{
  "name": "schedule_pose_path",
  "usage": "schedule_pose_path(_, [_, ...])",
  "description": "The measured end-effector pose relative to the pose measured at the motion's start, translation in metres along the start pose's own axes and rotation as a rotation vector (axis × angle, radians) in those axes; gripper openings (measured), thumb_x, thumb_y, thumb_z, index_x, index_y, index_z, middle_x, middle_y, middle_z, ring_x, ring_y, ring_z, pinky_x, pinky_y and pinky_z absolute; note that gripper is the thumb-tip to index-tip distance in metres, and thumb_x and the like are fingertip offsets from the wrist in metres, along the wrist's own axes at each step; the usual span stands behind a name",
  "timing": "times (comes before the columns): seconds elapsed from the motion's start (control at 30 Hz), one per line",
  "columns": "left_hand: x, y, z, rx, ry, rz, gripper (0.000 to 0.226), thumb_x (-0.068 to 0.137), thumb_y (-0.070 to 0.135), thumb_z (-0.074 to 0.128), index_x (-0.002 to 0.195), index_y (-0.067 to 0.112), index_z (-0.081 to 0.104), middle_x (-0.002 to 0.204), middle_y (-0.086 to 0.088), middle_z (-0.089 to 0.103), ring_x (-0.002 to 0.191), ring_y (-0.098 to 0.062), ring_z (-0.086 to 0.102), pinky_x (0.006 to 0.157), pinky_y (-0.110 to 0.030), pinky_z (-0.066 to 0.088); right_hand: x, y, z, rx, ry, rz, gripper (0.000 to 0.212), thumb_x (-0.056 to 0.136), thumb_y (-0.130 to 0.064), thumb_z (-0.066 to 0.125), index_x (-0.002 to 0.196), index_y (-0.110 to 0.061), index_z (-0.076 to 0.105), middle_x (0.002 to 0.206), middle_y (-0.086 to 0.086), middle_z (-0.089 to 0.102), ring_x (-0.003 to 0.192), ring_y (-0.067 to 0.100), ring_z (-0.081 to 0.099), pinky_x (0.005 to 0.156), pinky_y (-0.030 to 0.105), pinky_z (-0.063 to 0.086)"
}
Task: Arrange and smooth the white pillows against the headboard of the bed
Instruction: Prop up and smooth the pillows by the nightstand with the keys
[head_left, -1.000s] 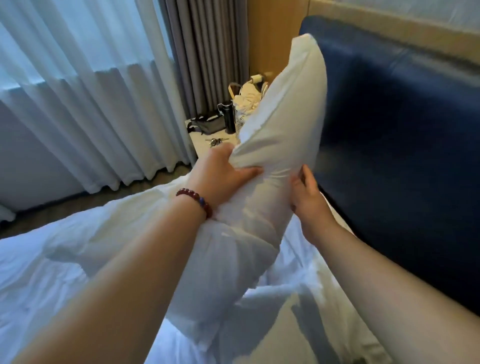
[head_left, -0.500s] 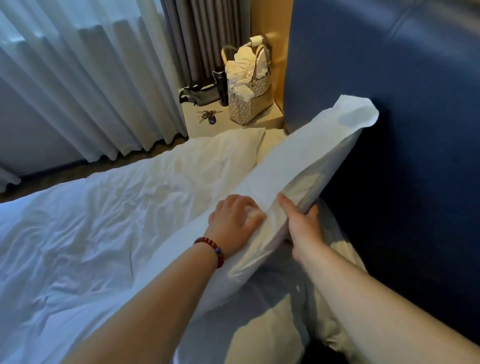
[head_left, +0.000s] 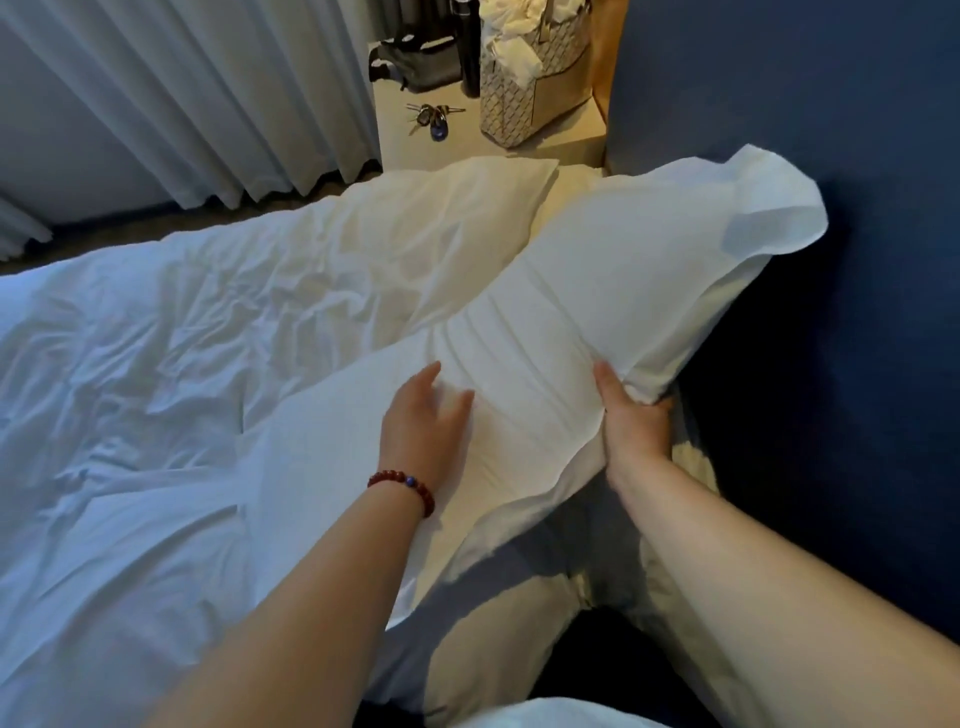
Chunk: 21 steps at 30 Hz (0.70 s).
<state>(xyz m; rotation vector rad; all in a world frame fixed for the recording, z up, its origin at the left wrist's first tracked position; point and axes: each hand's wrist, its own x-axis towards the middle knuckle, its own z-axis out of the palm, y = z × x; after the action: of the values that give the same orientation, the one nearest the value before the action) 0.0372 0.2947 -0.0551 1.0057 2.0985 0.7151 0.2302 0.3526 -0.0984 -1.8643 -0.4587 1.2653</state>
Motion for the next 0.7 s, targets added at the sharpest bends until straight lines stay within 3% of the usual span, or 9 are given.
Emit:
schedule_pose_path(0.13, [0.017,-0.024,-0.032,0.302,0.099,-0.136,0.080,0.084,0.057,0.059,0.143,0.008,0.038,0.146,-0.010,0.043,0.138,-0.030,0.033,0.112,-0.041,0.028,0.002,0.006,0.007,0.070,-0.046,0.058,0.103,0.061,-0.047,0.087,0.144,-0.022,0.033,0.121,-0.005,0.053,0.106,0.018,0.056,0.095,0.039,0.048])
schedule_pose_path(0.27, [0.007,-0.052,-0.066,0.351,0.177,-0.370,0.105,0.065,0.077,0.063,0.136,0.003,0.041,0.138,-0.015,0.048,0.132,-0.037,0.036,0.100,-0.049,0.040,0.000,0.015,0.001,0.081,-0.031,0.029,0.084,0.067,-0.039,0.086,0.138,-0.024,0.043,0.123,-0.003,0.059,0.107,0.019,0.060,0.097,0.039,0.049])
schedule_pose_path(0.37, [-0.006,-0.083,-0.087,0.217,0.150,-0.642,0.125,0.055,0.087,0.059,0.145,0.007,0.028,0.143,-0.016,0.042,0.129,-0.039,0.040,0.070,-0.043,0.049,-0.008,0.023,0.002,0.034,-0.027,-0.049,0.070,0.068,-0.039,0.085,0.129,-0.023,0.054,0.120,-0.006,0.063,0.107,0.017,0.062,0.100,0.038,0.049])
schedule_pose_path(0.4, [-0.011,-0.090,-0.092,0.124,0.133,-0.722,0.132,0.049,0.090,0.059,0.147,0.009,0.025,0.143,-0.015,0.042,0.125,-0.039,0.044,0.068,-0.042,0.050,-0.011,0.024,0.003,0.014,-0.022,-0.060,0.069,0.067,-0.043,0.085,0.126,-0.022,0.058,0.119,-0.006,0.065,0.106,0.016,0.063,0.099,0.038,0.050])
schedule_pose_path(0.53, [-0.011,-0.104,-0.099,-0.066,0.127,-0.787,0.133,0.040,0.090,0.063,0.143,0.012,0.033,0.135,-0.012,0.051,0.112,-0.037,0.053,0.094,-0.048,0.049,-0.020,0.019,0.007,-0.055,-0.030,-0.103,0.056,0.073,-0.043,0.081,0.121,-0.018,0.064,0.116,-0.004,0.068,0.103,0.015,0.064,0.089,0.027,0.049])
schedule_pose_path(0.7, [-0.011,-0.108,-0.098,-0.174,0.182,-0.707,0.122,0.046,0.083,0.069,0.137,0.009,0.039,0.129,-0.011,0.055,0.111,-0.036,0.055,0.096,-0.047,0.046,-0.036,0.003,0.016,-0.051,-0.032,-0.161,0.047,0.078,-0.037,0.078,0.117,-0.015,0.066,0.110,-0.005,0.069,0.100,0.014,0.064,0.081,0.024,0.046])
